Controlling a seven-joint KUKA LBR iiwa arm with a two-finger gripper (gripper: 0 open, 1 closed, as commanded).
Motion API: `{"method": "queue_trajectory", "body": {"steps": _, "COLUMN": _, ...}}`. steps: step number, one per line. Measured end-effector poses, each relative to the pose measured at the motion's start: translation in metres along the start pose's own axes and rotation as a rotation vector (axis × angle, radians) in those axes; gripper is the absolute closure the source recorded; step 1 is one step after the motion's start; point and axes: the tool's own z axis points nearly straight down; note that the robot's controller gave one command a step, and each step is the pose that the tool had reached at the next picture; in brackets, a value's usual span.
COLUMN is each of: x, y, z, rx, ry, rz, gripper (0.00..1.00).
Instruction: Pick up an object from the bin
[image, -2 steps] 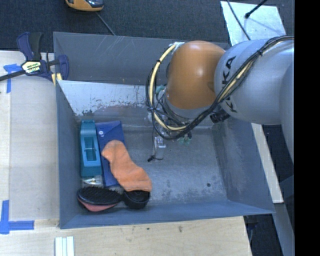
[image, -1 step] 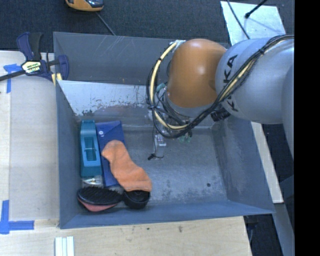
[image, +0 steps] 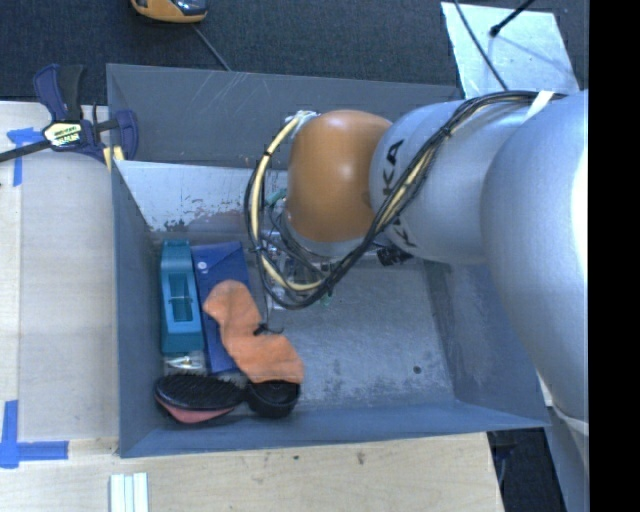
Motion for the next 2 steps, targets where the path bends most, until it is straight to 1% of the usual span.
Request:
{"method": "queue_trajectory", "body": {"steps": 1, "x": 0.001, "y": 0.024, "z": 0.044, "rx": -0.006, "ry": 0.008, "rz": 0.017, "gripper": 0.0}}
{"method": "queue_trajectory", "body": {"steps": 2, "x": 0.0, "y": 0.005, "z": 0.055, "rx": 0.002, "ry": 0.003, "rz": 0.081, "gripper": 1.0}}
